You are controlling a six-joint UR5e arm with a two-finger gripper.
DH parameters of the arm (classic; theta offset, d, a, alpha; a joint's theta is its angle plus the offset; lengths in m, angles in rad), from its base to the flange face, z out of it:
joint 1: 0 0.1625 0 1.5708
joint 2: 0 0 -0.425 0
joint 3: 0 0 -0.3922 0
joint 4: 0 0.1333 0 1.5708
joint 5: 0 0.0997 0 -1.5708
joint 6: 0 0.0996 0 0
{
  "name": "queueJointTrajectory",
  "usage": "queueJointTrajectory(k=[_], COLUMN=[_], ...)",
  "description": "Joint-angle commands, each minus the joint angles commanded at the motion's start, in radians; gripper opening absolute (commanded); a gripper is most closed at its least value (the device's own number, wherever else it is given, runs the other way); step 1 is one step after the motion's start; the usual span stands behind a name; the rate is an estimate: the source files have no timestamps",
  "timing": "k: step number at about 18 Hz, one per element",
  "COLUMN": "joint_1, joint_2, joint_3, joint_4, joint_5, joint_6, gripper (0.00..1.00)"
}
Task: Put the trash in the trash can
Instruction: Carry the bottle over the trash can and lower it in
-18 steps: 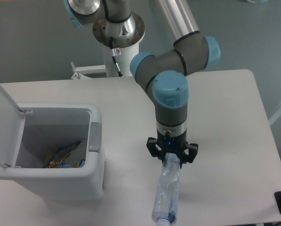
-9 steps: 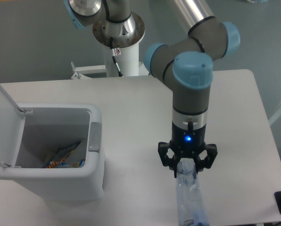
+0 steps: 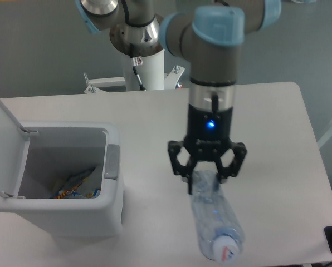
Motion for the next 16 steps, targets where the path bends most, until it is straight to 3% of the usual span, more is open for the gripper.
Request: queueJointTrajectory(k=[10, 16], joint_1=[-0.160, -0.226], joint_2=[0.097, 0.092], joint_3=[-0.130, -0.163], joint_4=[0.002, 0.002], joint_5=[-0.017, -0.034], joint_6=[0.000, -0.021], gripper=[0.47, 0.48])
